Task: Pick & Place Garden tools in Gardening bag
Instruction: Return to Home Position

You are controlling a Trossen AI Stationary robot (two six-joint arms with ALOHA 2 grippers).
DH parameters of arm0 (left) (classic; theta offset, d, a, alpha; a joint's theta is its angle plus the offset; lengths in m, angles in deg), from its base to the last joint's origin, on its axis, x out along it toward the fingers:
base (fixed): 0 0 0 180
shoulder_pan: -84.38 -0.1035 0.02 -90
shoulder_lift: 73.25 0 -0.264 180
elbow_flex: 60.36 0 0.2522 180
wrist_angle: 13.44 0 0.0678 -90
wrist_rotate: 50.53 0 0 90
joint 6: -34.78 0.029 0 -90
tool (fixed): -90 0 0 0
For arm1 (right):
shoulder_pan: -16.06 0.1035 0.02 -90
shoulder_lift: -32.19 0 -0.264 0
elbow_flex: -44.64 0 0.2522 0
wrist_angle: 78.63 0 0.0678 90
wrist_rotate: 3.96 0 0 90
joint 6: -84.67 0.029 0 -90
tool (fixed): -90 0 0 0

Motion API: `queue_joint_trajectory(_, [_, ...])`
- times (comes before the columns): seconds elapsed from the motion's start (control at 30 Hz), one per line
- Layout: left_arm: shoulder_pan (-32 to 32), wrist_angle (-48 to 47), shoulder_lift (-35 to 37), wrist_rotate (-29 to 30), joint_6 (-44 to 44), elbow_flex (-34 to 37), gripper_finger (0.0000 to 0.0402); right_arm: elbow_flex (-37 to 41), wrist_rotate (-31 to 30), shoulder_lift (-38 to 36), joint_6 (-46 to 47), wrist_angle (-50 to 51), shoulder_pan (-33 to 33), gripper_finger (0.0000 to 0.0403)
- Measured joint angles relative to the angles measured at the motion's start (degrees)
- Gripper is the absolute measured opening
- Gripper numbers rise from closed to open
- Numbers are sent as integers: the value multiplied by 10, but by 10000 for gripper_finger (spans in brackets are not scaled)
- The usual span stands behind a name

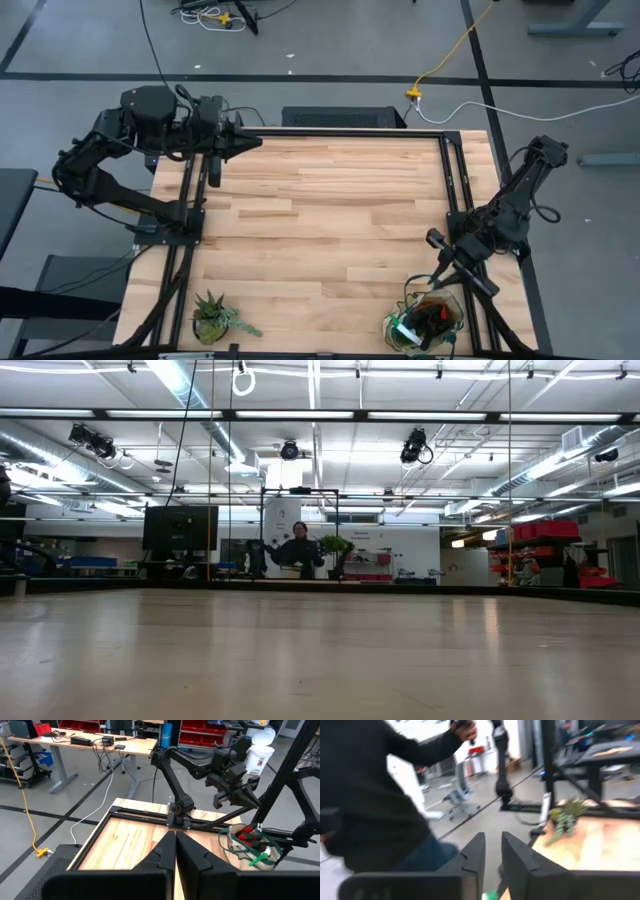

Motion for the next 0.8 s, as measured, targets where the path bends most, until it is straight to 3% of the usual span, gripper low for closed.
queue_joint_trajectory(0.23, [0, 0, 0, 0, 0, 0, 20, 0, -70, 0, 0, -43, -26, 5])
queue_joint_trajectory(0.53, [0, 0, 0, 0, 1, 0, 21, 0, -67, 0, -2, -49, -103, 1])
queue_joint_trajectory(0.8, [0, 0, 0, 0, 2, 0, 21, 0, -9, 0, -4, -48, -188, 1])
